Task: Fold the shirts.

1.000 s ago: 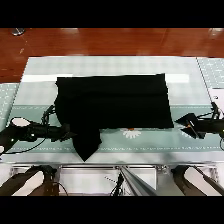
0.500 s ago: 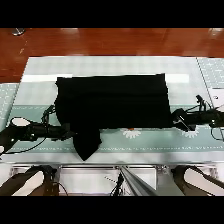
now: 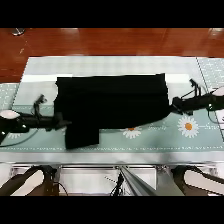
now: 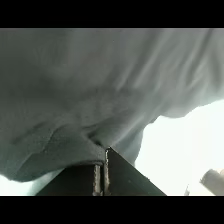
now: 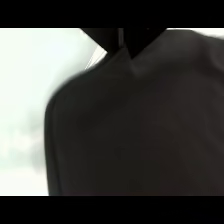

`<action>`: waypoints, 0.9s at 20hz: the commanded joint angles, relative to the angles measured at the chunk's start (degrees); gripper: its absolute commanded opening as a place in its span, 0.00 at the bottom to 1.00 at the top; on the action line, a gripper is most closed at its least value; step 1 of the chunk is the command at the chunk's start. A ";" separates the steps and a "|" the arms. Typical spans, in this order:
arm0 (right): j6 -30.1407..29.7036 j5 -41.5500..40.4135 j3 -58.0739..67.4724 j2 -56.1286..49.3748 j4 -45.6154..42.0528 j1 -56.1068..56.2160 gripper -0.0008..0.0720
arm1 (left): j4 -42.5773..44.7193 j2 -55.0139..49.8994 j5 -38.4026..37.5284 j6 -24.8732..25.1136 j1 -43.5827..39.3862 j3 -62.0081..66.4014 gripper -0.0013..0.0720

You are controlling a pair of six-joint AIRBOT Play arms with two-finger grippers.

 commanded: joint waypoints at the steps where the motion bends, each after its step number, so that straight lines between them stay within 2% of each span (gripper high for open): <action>1: 0.07 -0.09 10.40 -2.32 0.42 0.90 0.04 | -0.04 -3.21 -1.18 -2.45 2.82 10.49 0.05; 6: 2.71 -2.95 22.73 -11.15 2.21 4.00 0.04 | -0.02 -21.70 -1.68 -7.80 -2.25 31.56 0.05; 11: 3.78 -4.20 31.67 -20.59 5.18 4.26 0.04 | -0.02 -37.03 -3.32 -14.14 -3.34 51.47 0.05; 17: 4.81 -5.33 36.24 -28.26 10.23 4.26 0.05 | 0.00 -46.51 -2.73 -14.23 -4.22 60.76 0.06; 18: 4.83 -6.23 36.26 -29.05 11.52 4.26 0.10 | 0.00 -47.36 -1.99 -14.25 -4.42 60.76 0.34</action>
